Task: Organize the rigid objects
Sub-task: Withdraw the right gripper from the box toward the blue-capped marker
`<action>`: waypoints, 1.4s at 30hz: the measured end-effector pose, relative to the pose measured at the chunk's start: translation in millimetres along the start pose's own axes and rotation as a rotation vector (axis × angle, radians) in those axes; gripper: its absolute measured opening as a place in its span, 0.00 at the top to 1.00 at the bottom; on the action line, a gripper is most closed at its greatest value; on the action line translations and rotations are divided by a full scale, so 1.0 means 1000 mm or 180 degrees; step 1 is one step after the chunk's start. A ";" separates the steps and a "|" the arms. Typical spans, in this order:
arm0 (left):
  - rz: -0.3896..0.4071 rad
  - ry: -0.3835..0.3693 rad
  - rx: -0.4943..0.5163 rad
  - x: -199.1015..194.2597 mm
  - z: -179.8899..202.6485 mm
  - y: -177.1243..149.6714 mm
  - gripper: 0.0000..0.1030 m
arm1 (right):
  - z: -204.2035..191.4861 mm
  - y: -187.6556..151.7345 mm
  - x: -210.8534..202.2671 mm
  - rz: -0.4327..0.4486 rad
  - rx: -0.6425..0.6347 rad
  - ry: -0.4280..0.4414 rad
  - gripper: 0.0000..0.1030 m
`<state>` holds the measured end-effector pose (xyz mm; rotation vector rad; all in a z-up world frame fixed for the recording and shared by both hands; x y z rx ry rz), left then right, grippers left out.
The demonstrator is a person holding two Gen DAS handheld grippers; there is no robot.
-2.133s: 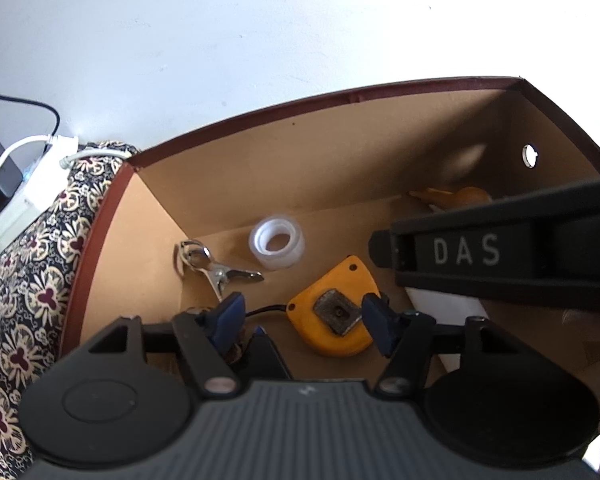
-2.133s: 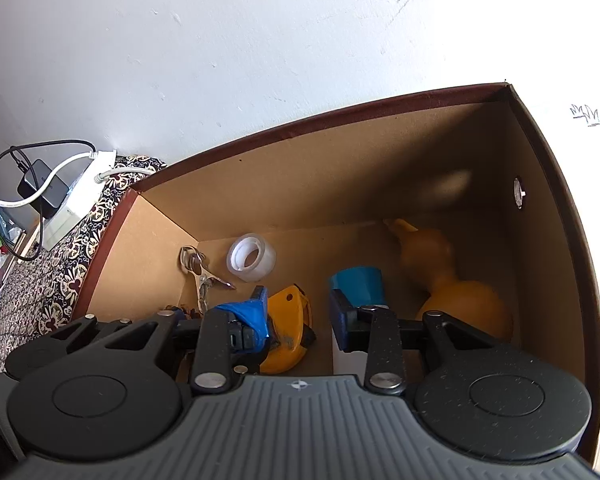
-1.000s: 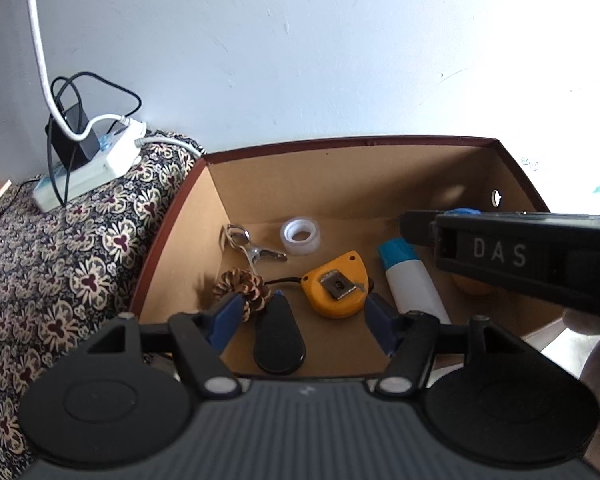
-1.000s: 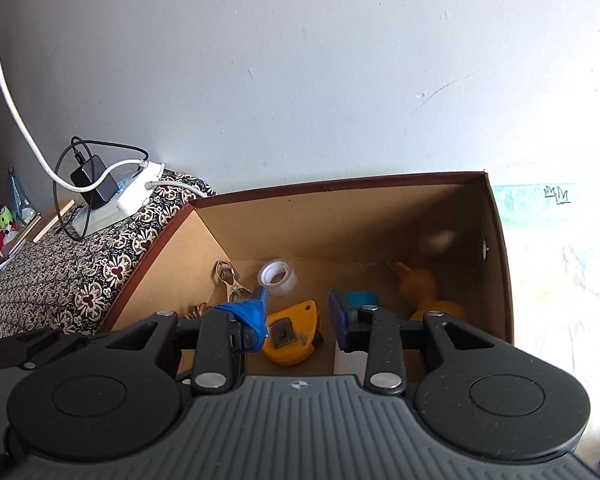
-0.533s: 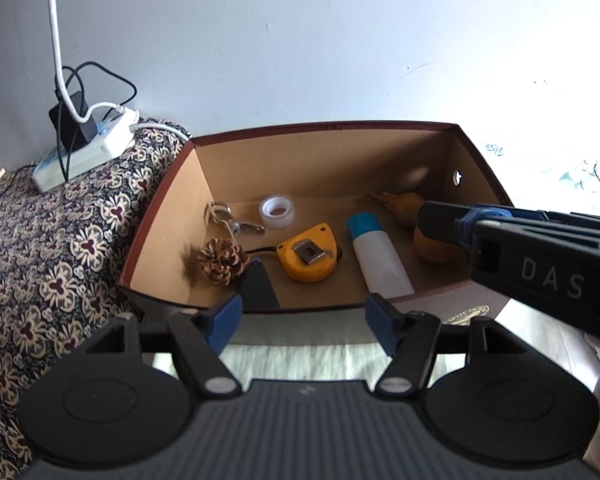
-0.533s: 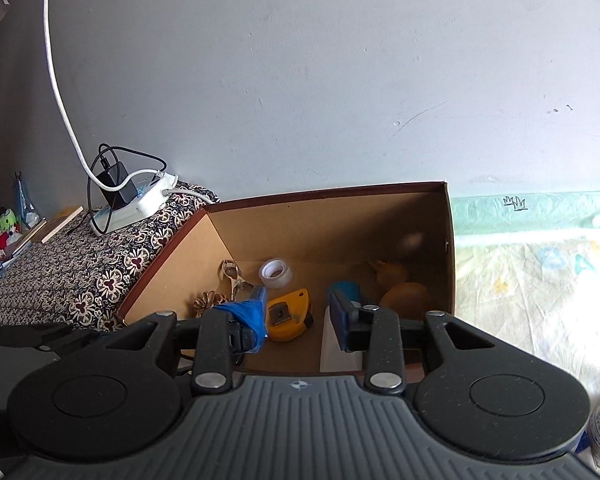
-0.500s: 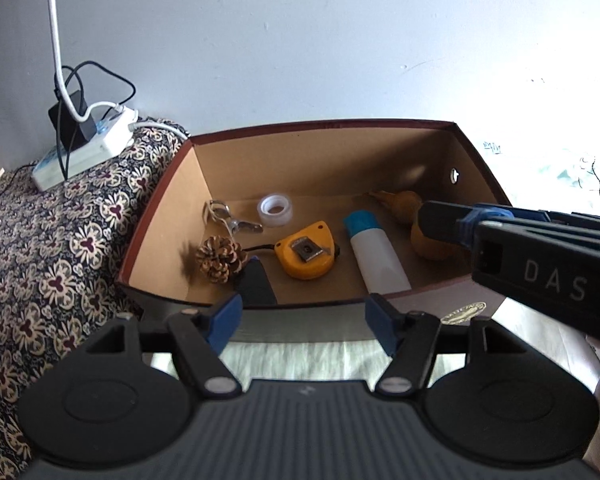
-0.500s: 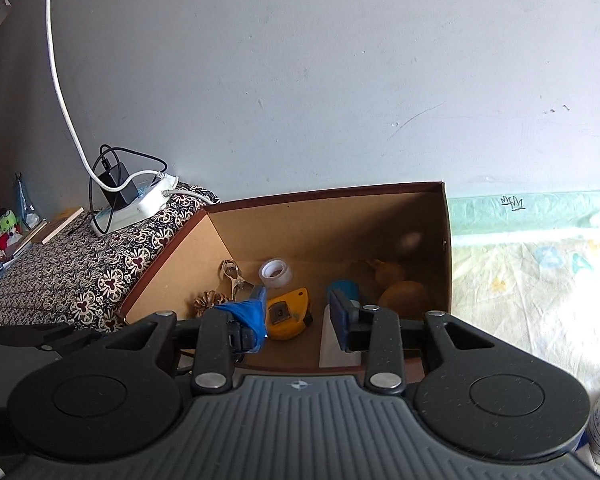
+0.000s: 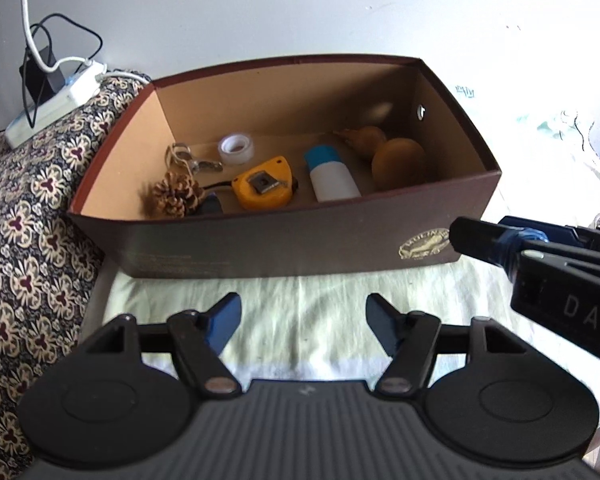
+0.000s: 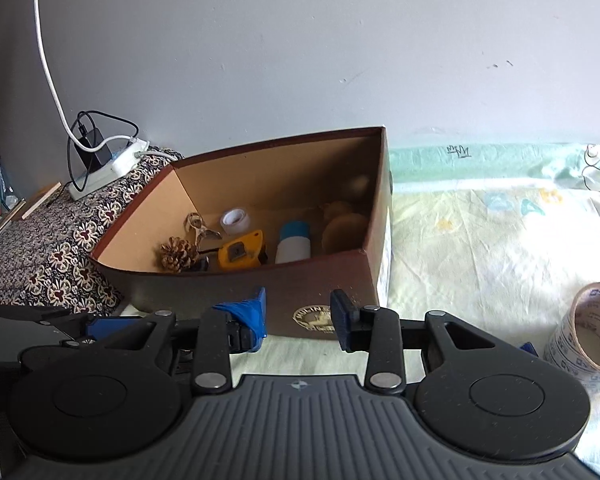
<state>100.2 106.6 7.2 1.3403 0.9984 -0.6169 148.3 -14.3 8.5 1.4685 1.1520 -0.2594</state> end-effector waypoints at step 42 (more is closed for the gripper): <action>-0.0294 -0.0679 0.0865 0.034 0.115 -0.031 0.33 | 0.101 -0.055 -0.026 -0.0389 0.0653 -0.0211 0.80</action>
Point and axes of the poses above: each gripper's, at about its wrist camera, not at the fingertips, and x roughly the way its jaws point, z to its right, y to its top, the point moved 5 cm from there along x, roughly the way its jaws point, and after that the axes turned 5 degrees about -z, right-handed, at the moved point
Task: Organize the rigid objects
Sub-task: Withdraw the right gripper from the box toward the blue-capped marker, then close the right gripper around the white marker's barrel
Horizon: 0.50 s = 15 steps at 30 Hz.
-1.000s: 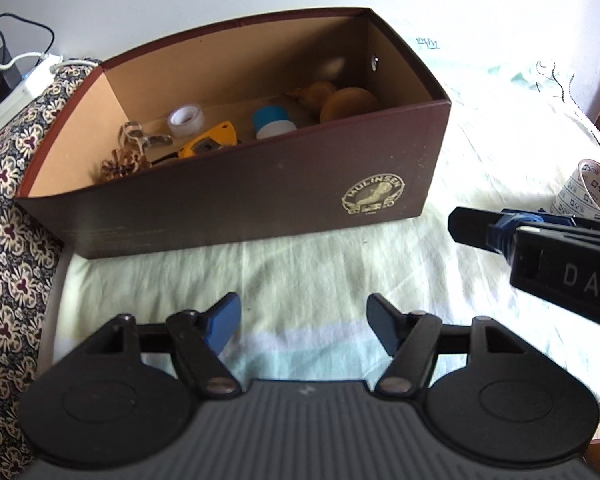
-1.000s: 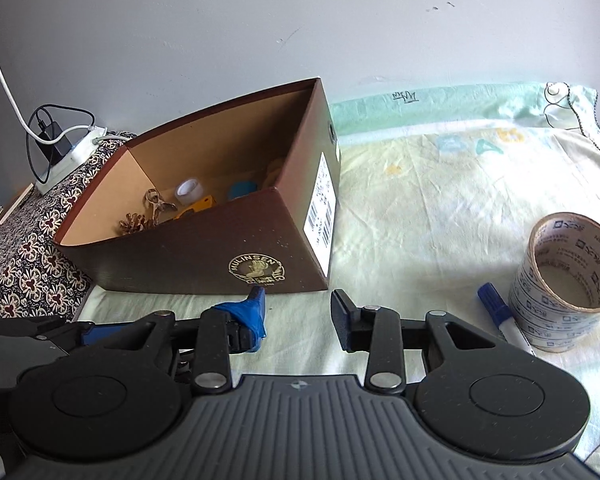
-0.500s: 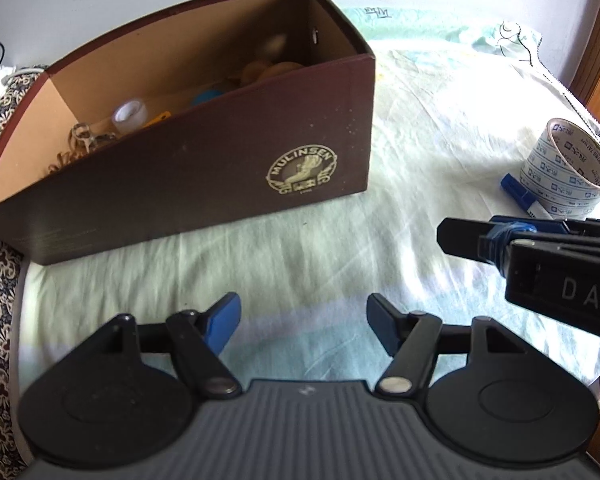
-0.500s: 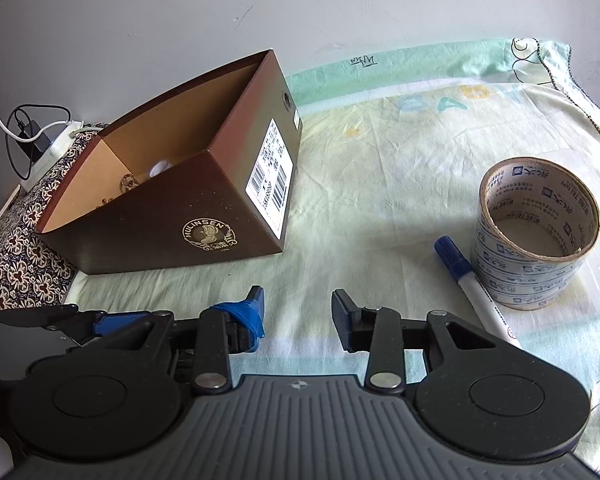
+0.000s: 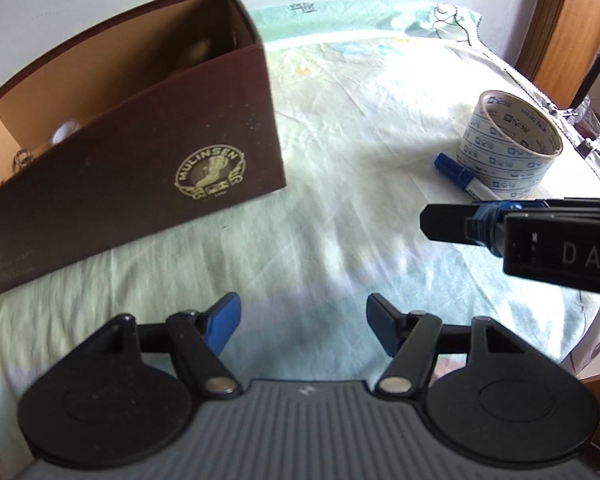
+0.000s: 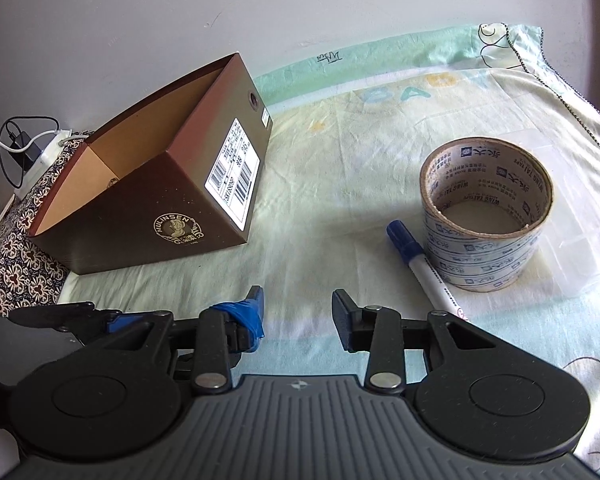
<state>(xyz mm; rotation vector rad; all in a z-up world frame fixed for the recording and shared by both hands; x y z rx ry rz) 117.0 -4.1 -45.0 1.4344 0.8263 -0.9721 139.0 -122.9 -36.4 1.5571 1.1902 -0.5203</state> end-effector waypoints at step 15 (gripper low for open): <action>0.0211 -0.0488 0.0545 0.003 0.052 0.014 0.37 | 0.064 0.008 -0.016 -0.0018 0.0262 -0.0327 0.82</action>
Point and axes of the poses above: each gripper's, at about its wrist camera, not at the fingertips, and x roughly the way its jaws point, z to its right, y to its top, the point moved 5 cm from there along x, roughly the way its jaws point, and after that the axes turned 5 degrees about -z, right-handed, at the moved point
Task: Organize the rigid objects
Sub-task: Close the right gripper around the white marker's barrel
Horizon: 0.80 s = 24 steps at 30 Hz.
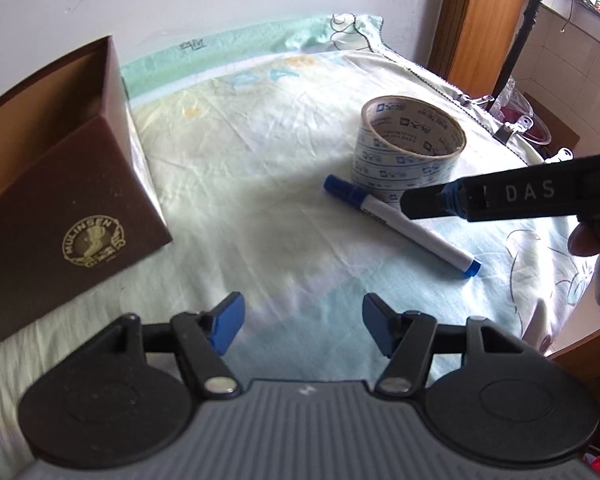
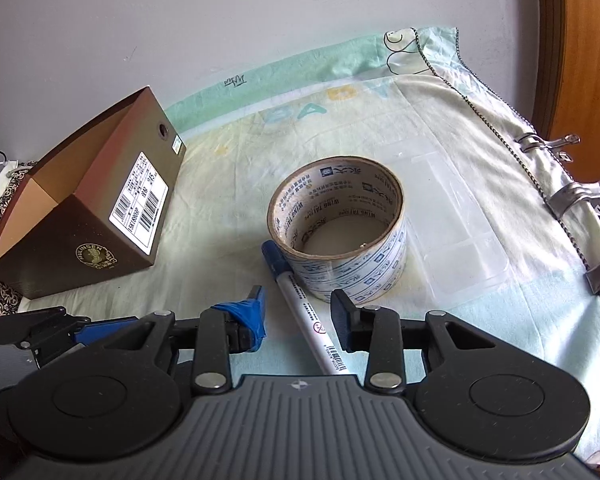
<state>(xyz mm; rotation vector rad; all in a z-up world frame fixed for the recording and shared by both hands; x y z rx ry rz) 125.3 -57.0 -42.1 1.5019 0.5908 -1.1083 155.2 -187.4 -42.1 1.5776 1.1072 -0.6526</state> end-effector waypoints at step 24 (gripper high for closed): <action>-0.0024 -0.0289 0.0036 0.002 -0.002 -0.010 0.35 | -0.037 -0.003 0.047 -0.0373 0.0366 0.0681 0.85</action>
Point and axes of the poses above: each gripper's, at about its wrist camera, not at the fingertips, and x roughly the way its jaws point, z to its right, y to its top, the point moved 5 cm from there along x, roughly the way its jaws point, and after that the axes turned 5 degrees about -z, right-handed, at the moved point
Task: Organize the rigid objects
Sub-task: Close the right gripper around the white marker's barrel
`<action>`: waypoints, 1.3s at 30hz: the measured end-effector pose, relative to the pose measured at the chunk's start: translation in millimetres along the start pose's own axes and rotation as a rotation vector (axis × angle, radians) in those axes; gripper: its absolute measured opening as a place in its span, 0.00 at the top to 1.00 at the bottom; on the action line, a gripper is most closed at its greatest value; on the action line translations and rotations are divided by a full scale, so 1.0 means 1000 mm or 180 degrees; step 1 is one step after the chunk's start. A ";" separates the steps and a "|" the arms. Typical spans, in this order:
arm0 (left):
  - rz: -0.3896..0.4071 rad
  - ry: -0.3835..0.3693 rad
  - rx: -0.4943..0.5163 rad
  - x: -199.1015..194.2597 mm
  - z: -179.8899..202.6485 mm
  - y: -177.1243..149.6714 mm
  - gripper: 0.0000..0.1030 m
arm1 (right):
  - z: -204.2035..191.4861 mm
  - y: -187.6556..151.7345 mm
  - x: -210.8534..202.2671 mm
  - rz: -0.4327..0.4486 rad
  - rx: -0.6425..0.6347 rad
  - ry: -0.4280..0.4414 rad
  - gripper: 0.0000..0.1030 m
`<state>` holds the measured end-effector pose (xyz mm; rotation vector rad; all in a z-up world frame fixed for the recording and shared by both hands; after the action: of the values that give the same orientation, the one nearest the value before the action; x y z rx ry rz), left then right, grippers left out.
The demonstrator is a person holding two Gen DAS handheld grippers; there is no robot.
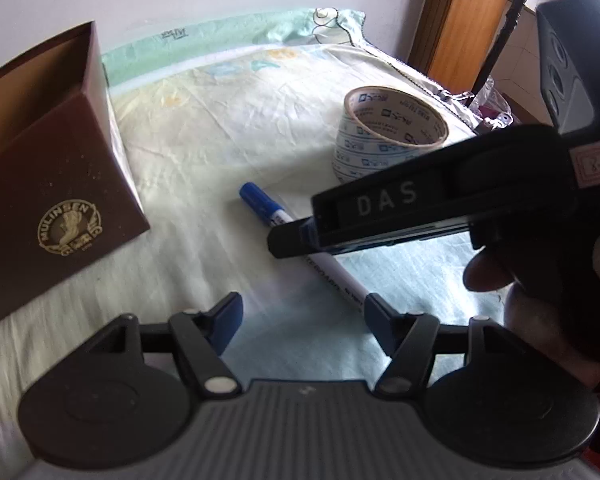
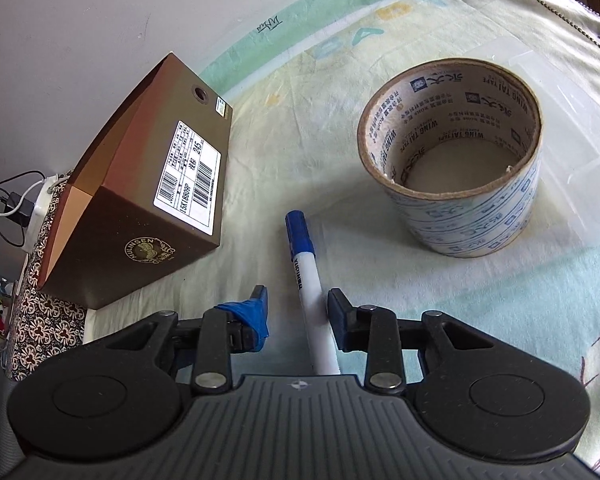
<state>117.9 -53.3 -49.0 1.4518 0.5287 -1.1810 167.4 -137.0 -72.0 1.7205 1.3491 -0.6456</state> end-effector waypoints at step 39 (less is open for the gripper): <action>0.0060 -0.0294 -0.0006 0.000 -0.010 -0.008 0.48 | 0.013 -0.012 -0.010 -0.0329 0.0030 0.0171 0.89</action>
<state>114.9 -41.6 -54.4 1.3907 0.4516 -1.2261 154.2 -152.8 -74.1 1.6950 1.4823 -0.6685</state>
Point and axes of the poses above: each gripper's, at about its wrist camera, not at the fingertips, and x roughly the way its jaws point, z to its right, y to its top, the point moved 5 cm from there along x, roughly the way its jaws point, and after that the axes turned 5 degrees about -z, right-handed, at the moved point
